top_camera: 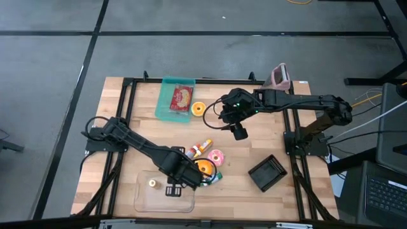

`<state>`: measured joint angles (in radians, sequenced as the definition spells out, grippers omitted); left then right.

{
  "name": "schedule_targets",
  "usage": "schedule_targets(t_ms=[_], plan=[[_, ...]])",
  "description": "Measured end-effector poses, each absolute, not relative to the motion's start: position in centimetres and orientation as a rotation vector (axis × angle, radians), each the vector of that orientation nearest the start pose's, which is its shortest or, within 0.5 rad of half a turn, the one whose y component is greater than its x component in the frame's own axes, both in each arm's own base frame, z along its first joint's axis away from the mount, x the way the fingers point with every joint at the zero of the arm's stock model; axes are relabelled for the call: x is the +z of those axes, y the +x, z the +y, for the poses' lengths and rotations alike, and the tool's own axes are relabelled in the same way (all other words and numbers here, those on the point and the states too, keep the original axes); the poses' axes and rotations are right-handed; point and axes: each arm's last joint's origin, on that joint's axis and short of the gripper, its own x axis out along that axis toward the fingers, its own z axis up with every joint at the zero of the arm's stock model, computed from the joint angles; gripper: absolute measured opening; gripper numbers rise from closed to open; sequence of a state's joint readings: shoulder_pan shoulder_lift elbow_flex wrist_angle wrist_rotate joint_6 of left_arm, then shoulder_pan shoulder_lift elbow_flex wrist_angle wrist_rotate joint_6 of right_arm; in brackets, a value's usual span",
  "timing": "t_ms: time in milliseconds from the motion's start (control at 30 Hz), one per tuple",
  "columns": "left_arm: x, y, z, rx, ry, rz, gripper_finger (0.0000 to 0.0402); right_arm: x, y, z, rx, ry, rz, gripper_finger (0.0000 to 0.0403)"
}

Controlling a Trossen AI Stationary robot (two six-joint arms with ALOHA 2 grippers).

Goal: Pick & Place Food Item
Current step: Put the top green food coloring bottle into the transparent bin

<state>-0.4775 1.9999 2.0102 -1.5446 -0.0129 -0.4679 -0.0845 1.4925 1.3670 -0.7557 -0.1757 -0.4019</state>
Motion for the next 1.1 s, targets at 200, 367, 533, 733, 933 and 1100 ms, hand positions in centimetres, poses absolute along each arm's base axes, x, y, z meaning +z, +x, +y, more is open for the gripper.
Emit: schedule_targets(t_ms=[200, 367, 533, 733, 933, 1100], plan=[[30.9, 33.6, -17.3, -0.017, -0.002, 1.535, 0.0104, 32.1, 31.1, -2.1, 0.259, -0.261, 0.841, 0.0231], [30.9, 33.7, -17.3, -0.021, -0.009, 1.530, 0.0104, 32.1, 31.0, -2.1, 0.259, -0.261, 0.842, 0.0231], [30.8, 34.1, -17.6, -0.061, -0.033, 1.508, 0.0104, 32.1, 31.0, -2.1, 0.259, -0.261, 0.842, 0.0231], [30.5, 34.3, -17.7, -0.060, -0.032, 1.510, 0.0104, 32.1, 31.0, -2.1, 0.259, -0.261, 0.842, 0.0231], [29.7, 34.6, -17.8, -0.039, -0.035, 1.540, 0.0104, 32.1, 31.1, -2.1, 0.258, -0.261, 0.841, 0.0231], [27.9, 35.3, -18.3, -0.049, 0.001, 1.592, 0.0104, 32.1, 31.0, -2.1, 0.258, -0.261, 0.842, 0.0231]])
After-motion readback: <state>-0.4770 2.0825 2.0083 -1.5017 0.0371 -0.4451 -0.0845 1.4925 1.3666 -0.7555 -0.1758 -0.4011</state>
